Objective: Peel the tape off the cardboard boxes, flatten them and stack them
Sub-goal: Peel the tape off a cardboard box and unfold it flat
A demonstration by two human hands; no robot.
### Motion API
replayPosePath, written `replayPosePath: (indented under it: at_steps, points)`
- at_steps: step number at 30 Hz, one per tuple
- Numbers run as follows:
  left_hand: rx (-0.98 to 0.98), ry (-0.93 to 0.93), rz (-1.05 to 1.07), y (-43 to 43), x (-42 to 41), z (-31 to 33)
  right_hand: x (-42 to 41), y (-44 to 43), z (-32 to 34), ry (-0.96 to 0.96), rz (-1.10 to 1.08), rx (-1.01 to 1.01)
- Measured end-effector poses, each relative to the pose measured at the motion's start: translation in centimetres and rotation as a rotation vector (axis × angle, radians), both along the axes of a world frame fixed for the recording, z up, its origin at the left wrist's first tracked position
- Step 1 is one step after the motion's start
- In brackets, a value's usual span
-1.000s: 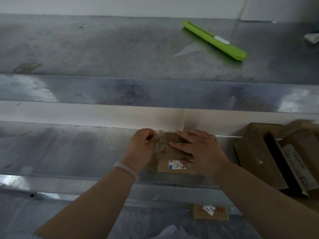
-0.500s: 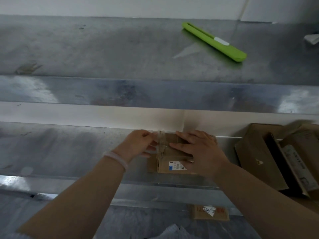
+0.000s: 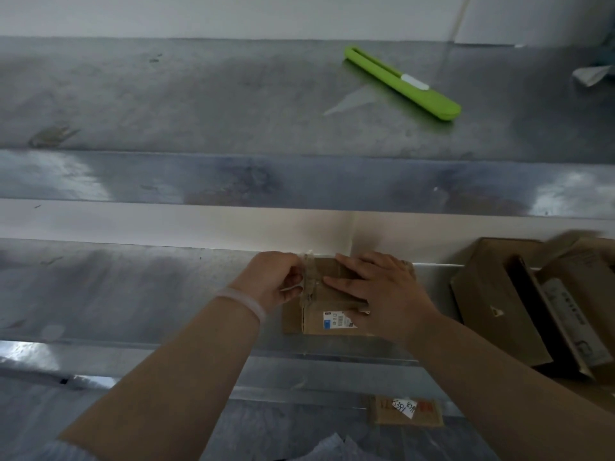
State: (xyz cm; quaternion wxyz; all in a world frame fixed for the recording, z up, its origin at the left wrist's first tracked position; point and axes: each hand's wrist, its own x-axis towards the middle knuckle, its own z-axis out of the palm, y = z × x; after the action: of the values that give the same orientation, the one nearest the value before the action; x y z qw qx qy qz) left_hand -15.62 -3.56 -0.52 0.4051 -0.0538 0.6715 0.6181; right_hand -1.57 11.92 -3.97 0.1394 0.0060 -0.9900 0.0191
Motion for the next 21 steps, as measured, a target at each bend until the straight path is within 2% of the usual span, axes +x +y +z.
replayPosePath:
  at_steps: [1, 4, 5, 7, 15, 21]
  points:
    - [-0.044, 0.099, -0.017, 0.1, 0.1, -0.1, 0.0, 0.0, 0.0, -0.009, -0.004, 0.002]
    - [-0.378, 0.753, -0.233, 0.2, 0.1, -0.3, 0.1, 0.0, 0.1, -0.030, -0.011, 0.029]
    - [-0.421, 0.926, -0.273, 0.0, 0.3, -0.2, 0.1, 0.0, 0.1, -0.038, -0.012, 0.032]
    - [-0.419, 1.132, -0.309, -0.5, 0.4, -0.7, 0.1, 0.0, 0.3, -0.042, -0.013, 0.026]
    - [-0.242, 1.493, -0.280, -1.9, 1.0, -2.6, 0.2, -0.4, 0.7, -0.019, -0.012, 0.020]
    - [-0.186, 1.555, -0.315, -2.3, 1.4, -2.8, 0.1, -0.4, 0.7, -0.077, -0.016, -0.008]
